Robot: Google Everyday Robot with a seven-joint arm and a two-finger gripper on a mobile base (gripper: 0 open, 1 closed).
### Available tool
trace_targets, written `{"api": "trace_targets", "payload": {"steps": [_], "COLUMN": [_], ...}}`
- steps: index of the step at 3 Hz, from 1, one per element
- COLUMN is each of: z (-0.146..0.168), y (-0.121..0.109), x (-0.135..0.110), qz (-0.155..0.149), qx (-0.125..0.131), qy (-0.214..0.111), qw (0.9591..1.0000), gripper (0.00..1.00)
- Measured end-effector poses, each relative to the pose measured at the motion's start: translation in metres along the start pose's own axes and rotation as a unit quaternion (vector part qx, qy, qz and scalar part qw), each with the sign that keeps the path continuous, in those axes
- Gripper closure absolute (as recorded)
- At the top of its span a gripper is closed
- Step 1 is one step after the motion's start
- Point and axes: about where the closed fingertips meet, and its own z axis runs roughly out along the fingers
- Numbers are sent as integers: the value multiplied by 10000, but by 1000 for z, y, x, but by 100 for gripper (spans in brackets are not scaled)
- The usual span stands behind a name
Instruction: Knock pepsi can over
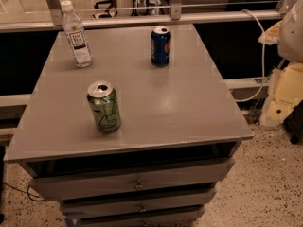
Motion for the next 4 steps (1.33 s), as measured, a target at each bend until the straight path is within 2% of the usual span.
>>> {"api": "trace_targets", "payload": {"steps": [1,2,3,4], "z": [0,3,33,66], "y": [0,-1,-10,-48], "x": [0,-2,-3,-25], "qz": [0,14,38,-25], "qx": [0,15,7,308], "qy": [0,-168,-684,-1465], "qw": [10000,9999,9977,9887], "gripper": [0,0,0,0]}}
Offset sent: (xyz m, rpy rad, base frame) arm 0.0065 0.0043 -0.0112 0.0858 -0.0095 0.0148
